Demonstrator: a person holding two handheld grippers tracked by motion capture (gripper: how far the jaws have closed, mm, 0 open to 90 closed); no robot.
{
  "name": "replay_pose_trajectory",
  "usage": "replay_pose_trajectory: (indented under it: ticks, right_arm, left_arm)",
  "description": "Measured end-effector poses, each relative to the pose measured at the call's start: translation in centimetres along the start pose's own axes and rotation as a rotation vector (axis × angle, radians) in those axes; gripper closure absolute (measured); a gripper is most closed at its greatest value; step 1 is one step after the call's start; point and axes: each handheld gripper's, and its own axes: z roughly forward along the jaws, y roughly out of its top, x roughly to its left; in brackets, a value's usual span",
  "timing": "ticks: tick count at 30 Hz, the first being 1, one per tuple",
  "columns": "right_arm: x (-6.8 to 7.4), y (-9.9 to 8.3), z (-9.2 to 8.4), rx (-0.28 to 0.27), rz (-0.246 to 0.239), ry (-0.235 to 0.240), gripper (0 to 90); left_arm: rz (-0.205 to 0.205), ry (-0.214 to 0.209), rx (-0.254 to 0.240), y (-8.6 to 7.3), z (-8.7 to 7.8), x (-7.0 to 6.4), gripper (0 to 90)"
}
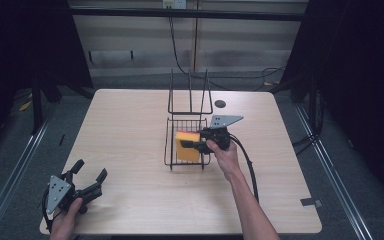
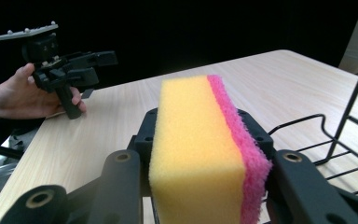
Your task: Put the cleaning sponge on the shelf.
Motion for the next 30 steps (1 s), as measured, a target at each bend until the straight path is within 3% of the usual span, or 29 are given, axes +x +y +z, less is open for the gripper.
replay_pose_trajectory:
  ticks: [12, 18, 28, 30]
  right_arm:
    - [0.05, -0.44, 0.25, 0.016, 0.014, 0.039, 58.8]
    - [0.22, -0.41, 0.19, 0.022, 0.014, 0.033, 57.0]
    - [0.45, -0.24, 0.08, 0.021, 0.02, 0.004, 40.9]
    - [0.65, -0.13, -0.06, 0.023, 0.024, -0.027, 33.4]
  left_arm:
    - [0.0, 0.0, 0.0, 0.0, 0.0, 0.0, 15.0]
    - [0.0, 0.0, 0.0, 0.0, 0.0, 0.0, 15.0]
    - [0.001, 0.002, 0.0, 0.0, 0.0, -0.01, 15.0]
    - [0.001, 0.002, 0.0, 0.0, 0.0, 0.0, 15.0]
